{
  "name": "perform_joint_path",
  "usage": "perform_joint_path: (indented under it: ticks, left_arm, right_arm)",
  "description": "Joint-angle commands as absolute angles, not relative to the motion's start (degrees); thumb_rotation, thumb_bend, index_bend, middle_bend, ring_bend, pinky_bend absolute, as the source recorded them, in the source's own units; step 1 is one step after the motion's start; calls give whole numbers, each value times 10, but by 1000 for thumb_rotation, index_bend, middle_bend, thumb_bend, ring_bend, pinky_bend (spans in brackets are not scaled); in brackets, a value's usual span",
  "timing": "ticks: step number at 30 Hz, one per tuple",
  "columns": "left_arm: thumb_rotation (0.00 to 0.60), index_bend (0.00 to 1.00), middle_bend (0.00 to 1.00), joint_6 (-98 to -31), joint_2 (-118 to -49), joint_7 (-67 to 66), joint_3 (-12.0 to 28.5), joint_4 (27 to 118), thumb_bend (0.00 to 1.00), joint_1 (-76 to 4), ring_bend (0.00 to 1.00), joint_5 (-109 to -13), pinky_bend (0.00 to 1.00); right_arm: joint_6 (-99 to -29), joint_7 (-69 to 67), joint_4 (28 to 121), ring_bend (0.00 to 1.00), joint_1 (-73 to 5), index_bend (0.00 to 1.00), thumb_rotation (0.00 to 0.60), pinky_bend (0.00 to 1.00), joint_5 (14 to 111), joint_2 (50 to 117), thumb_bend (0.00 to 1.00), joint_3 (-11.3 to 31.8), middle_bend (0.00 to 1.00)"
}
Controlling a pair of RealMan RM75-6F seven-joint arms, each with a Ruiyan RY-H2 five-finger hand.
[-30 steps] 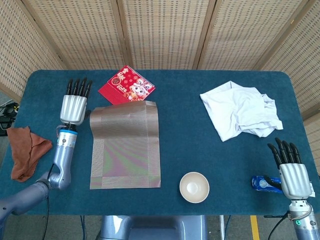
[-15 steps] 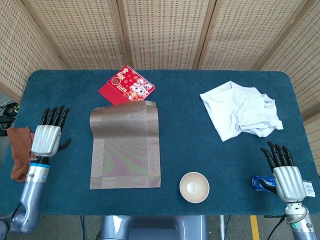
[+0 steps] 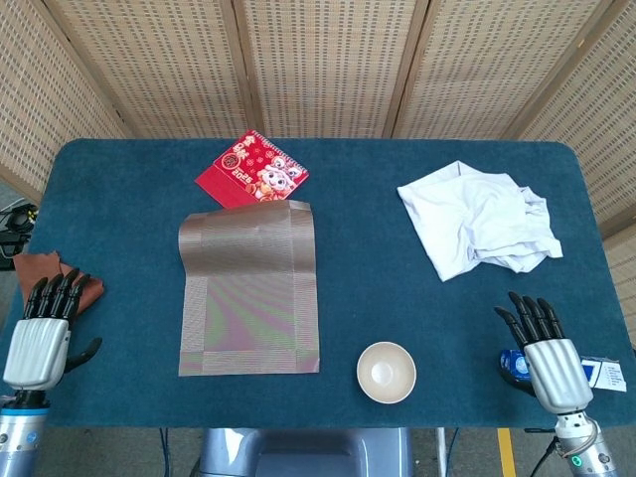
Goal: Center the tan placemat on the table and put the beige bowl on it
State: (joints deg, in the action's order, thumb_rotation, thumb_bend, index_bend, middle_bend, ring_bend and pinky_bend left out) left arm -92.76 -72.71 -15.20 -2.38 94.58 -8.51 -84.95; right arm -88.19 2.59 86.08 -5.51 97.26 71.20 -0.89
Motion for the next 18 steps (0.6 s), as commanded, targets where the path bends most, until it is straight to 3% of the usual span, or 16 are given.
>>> perform_joint_path:
  ticks: [1, 11, 18]
  left_arm:
    - [600, 0, 0, -927, -730, -149, -17, 941, 199, -80, 0, -844, 0]
    - [600, 0, 0, -908, -738, -152, 6, 935, 198, -78, 0, -829, 0]
    - [600, 0, 0, -902, -738, -150, 16, 930, 198, -75, 0, -824, 0]
  right_arm:
    - [-862, 24, 856, 0, -65, 184, 600, 0, 999, 710, 115, -29, 0]
    - [-812, -23, 852, 0, -103, 295, 600, 31, 1047, 727, 147, -60, 19]
    - [-779, -8, 867, 0, -121, 265, 600, 52, 1062, 745, 148, -72, 20]
